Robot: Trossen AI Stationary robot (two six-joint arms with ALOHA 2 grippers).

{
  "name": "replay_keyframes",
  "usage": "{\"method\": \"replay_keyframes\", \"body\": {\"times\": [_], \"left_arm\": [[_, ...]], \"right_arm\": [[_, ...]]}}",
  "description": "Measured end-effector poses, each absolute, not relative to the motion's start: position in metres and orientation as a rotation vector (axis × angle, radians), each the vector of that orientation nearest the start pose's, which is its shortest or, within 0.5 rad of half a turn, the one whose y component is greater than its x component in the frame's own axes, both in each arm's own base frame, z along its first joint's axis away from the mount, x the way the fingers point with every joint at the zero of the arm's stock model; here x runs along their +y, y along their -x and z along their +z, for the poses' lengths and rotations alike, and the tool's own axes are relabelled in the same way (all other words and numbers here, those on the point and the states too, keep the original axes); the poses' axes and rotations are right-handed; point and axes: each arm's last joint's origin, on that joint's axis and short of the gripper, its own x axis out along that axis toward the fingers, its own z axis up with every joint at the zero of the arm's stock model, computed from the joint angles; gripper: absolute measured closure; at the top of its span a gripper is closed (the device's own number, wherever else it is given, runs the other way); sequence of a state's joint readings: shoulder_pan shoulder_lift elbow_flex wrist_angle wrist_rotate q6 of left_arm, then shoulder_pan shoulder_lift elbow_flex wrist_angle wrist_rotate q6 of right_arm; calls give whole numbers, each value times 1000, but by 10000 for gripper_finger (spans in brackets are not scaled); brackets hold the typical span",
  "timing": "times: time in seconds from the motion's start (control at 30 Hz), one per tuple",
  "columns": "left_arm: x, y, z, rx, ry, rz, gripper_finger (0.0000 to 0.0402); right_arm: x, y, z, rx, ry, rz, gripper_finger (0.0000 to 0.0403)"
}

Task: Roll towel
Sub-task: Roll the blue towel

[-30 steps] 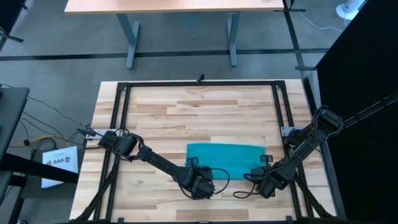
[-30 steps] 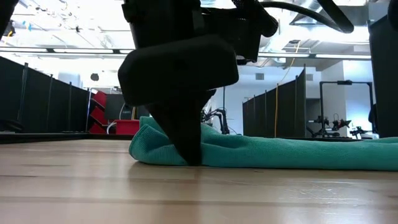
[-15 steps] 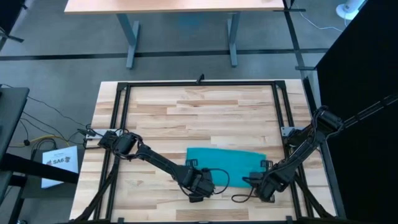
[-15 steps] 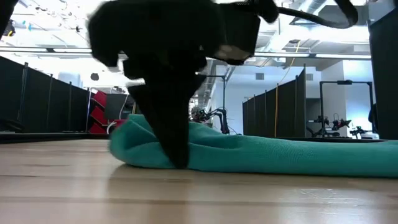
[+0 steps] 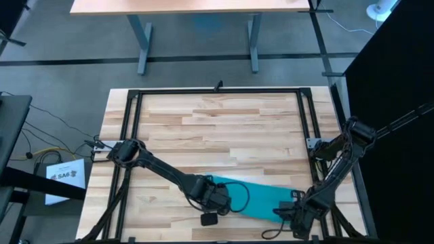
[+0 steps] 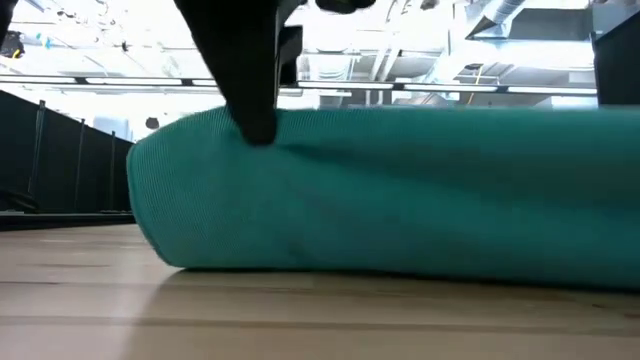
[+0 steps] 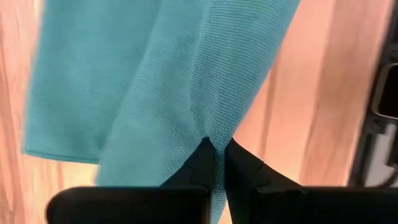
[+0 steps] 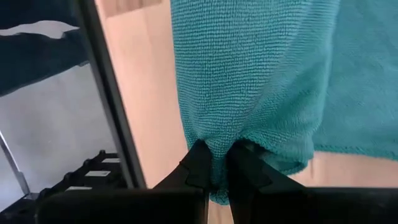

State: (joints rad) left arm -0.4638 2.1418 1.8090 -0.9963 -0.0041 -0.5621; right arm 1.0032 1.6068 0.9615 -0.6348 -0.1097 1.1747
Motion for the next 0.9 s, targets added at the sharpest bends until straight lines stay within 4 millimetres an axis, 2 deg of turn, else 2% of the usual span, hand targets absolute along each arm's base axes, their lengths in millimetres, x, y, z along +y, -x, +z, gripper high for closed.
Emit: {"method": "replay_keyframes", "body": {"times": [0.17, 0.53, 0.9], "left_arm": [[-187, -394, 209, 1357, 121, -53, 395], [-159, -401, 198, 1412, 101, -123, 395], [-121, -412, 202, 1398, 84, -210, 395]], "right_arm": [[239, -150, 181, 1524, -356, 85, 382], [203, -152, 208, 1519, -376, 32, 382], [154, -145, 197, 1467, -529, 15, 382]]}}
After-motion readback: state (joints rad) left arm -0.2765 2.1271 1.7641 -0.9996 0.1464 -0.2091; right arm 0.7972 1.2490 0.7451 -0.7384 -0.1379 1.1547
